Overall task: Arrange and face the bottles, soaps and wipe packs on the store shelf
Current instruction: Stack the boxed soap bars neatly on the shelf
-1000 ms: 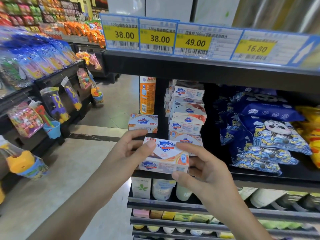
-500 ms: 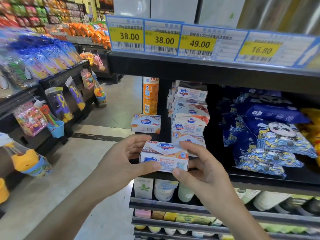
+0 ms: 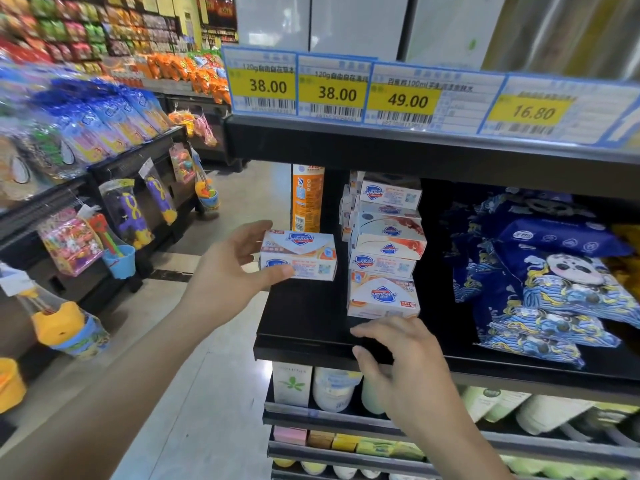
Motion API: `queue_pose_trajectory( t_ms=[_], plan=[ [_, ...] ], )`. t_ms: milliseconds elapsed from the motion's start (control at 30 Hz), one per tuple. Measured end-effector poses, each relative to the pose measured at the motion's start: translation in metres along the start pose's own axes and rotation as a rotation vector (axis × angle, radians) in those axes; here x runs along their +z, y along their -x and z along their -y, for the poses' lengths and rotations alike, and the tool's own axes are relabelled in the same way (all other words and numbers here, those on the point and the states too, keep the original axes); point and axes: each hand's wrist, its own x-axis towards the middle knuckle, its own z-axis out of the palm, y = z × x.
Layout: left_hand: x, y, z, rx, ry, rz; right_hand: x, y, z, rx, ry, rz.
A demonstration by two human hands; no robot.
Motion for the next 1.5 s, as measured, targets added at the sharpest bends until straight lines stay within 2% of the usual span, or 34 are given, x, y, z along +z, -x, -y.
queue_pose_trajectory(
  t_ms=[167,367,900,967,1067,1167,1233,1300,1400,1500],
  plan=[
    [0.012,-0.026,0.010,0.012,-0.056,0.001,0.012,-0.002,-0.006,-0.002,-0.022,-0.073],
    [0.021,-0.045,0.019,0.013,-0.077,-0.041,0.012,0.000,-0.006,-0.005,-0.045,-0.077],
    [0.026,-0.056,0.026,-0.072,0.032,0.081,0.007,0.001,-0.001,-0.002,-0.021,-0.049],
    [0.025,-0.050,0.023,-0.070,0.035,0.046,0.007,0.002,-0.001,-0.009,-0.044,-0.047],
    [0.019,-0.028,0.020,-0.010,-0.028,-0.099,0.001,0.003,0.001,0.050,-0.197,-0.068],
    [0.020,0.012,0.015,0.136,-0.130,-0.178,-0.013,-0.001,0.003,0.068,-0.248,-0.221],
    [0.027,0.039,0.011,0.218,-0.209,-0.092,-0.022,-0.012,0.000,0.062,-0.204,-0.336],
    [0.035,0.058,0.009,0.296,-0.338,0.042,-0.032,-0.029,-0.005,0.080,-0.131,-0.381],
    [0.048,0.067,0.015,0.310,-0.520,0.208,-0.044,-0.055,-0.013,0.065,-0.051,-0.320],
    [0.053,0.071,0.022,0.249,-0.586,0.268,-0.048,-0.077,-0.018,0.072,0.019,-0.194]
  ],
)
